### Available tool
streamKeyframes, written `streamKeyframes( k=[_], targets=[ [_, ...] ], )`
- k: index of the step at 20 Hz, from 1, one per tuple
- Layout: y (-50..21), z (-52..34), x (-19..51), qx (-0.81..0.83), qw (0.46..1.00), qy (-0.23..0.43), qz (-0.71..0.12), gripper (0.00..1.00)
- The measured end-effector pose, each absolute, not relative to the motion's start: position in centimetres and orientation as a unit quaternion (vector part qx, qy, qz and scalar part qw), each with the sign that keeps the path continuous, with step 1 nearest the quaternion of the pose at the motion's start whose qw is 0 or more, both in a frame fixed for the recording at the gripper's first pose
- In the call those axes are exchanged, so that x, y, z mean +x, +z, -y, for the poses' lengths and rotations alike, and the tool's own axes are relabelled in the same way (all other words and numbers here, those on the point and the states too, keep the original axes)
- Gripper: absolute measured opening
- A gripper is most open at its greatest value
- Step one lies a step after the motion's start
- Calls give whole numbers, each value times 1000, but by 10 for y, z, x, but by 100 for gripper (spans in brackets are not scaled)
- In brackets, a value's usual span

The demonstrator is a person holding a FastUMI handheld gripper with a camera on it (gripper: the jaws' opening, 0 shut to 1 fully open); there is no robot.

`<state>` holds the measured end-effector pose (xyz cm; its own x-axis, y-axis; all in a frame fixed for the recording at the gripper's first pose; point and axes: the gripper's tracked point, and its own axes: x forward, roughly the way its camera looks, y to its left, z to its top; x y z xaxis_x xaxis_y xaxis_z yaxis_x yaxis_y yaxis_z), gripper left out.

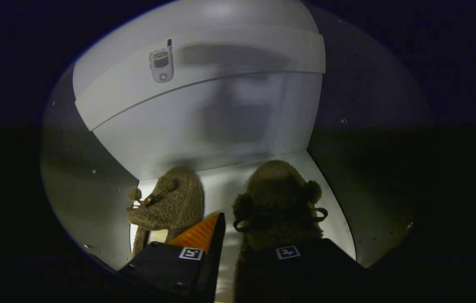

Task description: Open the shoe cabinet door, grab the shoes and put them into the shoe cabinet, then close the shoe cabinet door.

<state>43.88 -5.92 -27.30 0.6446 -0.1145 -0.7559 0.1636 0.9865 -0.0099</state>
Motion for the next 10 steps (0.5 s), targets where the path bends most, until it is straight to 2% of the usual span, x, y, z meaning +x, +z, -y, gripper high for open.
streamKeyframes(
  k=[4, 6, 10],
  targets=[
    [-236, 61, 413, -7, 922, -90, -376, 94],
    [-218, 59, 398, -6, 929, -97, -358, 99],
    [-159, 46, 359, -17, 952, -92, -291, 98]
  ],
)
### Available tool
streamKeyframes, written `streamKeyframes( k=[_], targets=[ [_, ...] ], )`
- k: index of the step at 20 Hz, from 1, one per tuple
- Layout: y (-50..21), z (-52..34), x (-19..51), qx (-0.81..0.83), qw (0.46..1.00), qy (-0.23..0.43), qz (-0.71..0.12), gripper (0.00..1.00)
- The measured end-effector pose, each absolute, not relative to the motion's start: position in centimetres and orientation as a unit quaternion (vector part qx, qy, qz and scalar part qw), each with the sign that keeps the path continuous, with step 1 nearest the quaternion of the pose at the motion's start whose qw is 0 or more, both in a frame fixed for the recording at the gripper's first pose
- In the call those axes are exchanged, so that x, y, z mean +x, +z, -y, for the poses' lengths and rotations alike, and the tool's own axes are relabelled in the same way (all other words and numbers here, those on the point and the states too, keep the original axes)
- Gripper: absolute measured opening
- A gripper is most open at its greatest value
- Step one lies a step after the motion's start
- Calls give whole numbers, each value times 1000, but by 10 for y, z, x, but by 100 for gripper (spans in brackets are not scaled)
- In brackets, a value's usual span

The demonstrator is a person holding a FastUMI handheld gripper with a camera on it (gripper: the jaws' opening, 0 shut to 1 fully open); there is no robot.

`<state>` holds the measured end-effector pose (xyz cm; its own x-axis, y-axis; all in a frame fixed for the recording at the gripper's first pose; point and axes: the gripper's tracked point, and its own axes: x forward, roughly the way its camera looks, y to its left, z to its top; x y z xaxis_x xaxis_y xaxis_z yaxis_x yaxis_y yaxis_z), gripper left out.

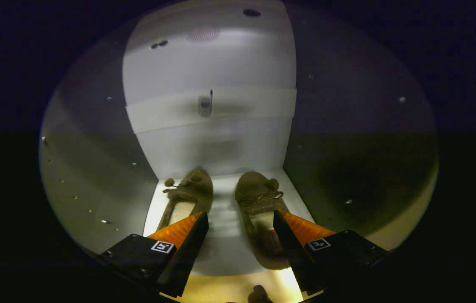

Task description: Open the shoe cabinet door, grab the shoes and put them into the shoe cabinet, then close the shoe cabinet door.

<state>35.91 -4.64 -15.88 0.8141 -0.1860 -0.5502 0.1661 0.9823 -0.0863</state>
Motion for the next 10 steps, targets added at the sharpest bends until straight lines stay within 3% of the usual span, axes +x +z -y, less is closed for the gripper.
streamKeyframes(
  k=[5, 10],
  targets=[
    [-87, 7, 269, -11, 977, -54, -207, 98],
    [-81, -4, 156, 3, 983, -34, -180, 98]
  ],
)
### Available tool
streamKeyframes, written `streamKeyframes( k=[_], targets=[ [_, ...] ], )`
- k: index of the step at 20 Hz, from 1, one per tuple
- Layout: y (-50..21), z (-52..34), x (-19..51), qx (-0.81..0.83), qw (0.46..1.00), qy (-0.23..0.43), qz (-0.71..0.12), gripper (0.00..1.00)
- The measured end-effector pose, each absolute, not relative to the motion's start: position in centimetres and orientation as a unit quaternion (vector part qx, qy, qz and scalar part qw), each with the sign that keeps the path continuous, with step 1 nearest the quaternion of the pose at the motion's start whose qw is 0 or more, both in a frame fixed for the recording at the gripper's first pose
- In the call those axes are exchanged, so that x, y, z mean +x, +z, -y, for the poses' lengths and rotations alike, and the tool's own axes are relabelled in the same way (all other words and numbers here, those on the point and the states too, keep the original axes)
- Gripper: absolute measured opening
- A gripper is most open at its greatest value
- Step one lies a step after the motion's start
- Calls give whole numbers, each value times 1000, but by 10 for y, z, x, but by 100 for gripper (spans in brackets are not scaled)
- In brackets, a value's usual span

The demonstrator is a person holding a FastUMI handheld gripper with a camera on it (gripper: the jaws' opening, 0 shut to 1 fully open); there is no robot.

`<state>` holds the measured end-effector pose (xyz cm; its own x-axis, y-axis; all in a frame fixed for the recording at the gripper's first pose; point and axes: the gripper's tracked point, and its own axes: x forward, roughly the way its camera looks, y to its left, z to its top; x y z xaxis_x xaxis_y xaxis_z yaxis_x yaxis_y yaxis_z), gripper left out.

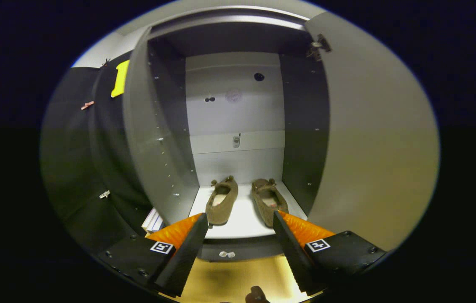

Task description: Open the shoe cabinet door, grab the shoes and put them into the shoe cabinet, then close the shoe cabinet door.

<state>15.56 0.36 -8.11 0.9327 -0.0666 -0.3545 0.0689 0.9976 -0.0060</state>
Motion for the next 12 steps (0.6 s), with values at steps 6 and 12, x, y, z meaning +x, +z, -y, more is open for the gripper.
streamKeyframes(
  k=[6, 12],
  targets=[
    [-72, -4, 31, 24, 988, 0, -150, 98],
    [-54, 65, -64, 39, 990, 8, -134, 98]
  ],
)
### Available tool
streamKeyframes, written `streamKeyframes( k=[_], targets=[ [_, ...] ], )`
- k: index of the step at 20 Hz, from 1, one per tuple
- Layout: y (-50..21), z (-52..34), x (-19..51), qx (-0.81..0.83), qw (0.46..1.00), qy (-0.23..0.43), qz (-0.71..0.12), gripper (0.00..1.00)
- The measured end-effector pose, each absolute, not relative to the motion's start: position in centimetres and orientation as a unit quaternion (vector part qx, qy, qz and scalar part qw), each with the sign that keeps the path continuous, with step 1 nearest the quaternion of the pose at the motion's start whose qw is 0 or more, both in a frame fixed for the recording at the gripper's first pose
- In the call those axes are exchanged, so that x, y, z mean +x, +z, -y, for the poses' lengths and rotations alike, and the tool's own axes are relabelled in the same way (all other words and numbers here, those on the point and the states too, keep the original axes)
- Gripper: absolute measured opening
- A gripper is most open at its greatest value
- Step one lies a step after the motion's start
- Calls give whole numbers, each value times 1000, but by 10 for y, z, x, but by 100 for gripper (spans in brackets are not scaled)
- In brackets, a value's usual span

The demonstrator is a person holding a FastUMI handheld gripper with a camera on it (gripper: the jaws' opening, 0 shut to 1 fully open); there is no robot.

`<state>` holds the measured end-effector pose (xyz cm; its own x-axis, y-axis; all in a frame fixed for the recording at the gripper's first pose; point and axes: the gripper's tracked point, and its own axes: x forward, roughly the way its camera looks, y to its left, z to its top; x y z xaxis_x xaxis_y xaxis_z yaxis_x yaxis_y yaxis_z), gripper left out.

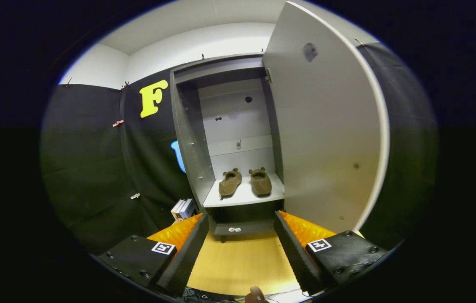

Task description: Open the shoe cabinet door, grab the shoes and put them into the shoe cabinet, then close the shoe cabinet door.

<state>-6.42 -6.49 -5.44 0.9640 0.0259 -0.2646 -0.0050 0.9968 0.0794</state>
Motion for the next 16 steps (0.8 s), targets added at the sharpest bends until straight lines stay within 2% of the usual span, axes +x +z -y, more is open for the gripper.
streamKeyframes(
  k=[8, 12, 16],
  targets=[
    [-39, 203, -126, 31, 990, -61, -122, 98],
    [-27, 254, -116, 20, 990, -96, -101, 98],
    [-26, 271, -86, 37, 991, -84, -94, 98]
  ],
)
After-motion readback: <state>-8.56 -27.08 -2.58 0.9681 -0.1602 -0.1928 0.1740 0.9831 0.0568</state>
